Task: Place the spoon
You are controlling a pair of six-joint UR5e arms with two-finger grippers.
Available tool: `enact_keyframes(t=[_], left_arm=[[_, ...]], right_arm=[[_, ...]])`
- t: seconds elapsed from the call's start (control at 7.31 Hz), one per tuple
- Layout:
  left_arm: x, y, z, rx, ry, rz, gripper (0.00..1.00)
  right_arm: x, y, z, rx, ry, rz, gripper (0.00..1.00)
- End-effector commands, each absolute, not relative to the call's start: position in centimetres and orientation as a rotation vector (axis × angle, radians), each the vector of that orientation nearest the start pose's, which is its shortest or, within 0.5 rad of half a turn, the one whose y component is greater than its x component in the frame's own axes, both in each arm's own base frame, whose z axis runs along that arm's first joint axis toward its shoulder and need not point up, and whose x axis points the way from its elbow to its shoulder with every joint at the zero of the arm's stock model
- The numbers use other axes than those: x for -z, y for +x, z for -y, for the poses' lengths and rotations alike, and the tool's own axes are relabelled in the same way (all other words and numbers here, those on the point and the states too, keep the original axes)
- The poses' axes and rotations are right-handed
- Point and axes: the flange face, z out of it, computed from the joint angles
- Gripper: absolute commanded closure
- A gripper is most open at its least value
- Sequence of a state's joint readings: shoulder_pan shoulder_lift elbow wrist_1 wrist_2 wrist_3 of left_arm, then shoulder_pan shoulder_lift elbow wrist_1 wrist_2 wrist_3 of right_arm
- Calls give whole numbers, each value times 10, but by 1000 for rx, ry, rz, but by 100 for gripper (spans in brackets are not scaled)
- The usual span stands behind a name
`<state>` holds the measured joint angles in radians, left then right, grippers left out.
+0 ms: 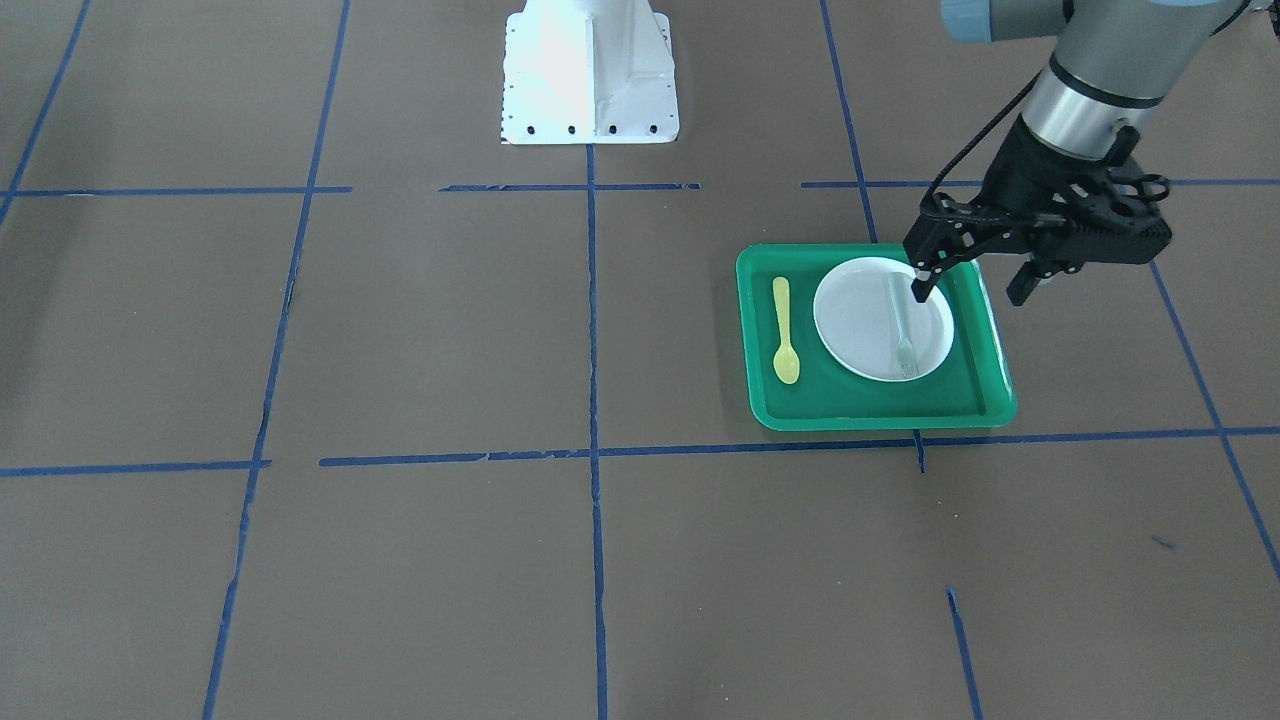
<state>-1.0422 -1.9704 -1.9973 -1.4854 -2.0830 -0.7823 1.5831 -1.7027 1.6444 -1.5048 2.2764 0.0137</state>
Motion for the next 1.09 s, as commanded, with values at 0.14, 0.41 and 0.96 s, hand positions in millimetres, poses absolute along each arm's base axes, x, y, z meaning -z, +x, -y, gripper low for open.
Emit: enact_keyframes(t=[0.14,0.41,0.96], left_arm=[[-349,85,566,-124,336,-707,0],[-466,-4,581,-251,266,-705,0],[-631,-71,467,-129,72,-764,0]], right_arm=[[-682,74,435,-22,8,706,0],[-682,74,435,-22,7,706,0],[-682,74,435,-22,7,706,0]])
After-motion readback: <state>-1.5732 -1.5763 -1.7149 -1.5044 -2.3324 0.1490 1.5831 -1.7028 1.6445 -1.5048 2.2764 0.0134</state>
